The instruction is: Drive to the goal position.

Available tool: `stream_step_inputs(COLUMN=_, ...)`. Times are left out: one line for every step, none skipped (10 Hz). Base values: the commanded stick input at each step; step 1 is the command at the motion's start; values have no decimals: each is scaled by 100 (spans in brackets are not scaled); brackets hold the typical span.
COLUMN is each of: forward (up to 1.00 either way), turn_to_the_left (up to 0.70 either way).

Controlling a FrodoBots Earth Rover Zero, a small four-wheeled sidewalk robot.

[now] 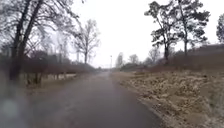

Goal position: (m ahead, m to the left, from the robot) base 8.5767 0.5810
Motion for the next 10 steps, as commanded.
stream_step_inputs(forward=70, turn_to_the_left=0)
stream_step_inputs(forward=70, turn_to_the_left=0)
stream_step_inputs(forward=70, turn_to_the_left=0)
stream_step_inputs(forward=70, turn_to_the_left=0)
stream_step_inputs(forward=70, turn_to_the_left=0)
stream_step_inputs(forward=70, turn_to_the_left=0)
stream_step_inputs(forward=70, turn_to_the_left=0)
stream_step_inputs(forward=70, turn_to_the_left=0)
stream_step_inputs(forward=70, turn_to_the_left=0)
stream_step_inputs(forward=70, turn_to_the_left=0)
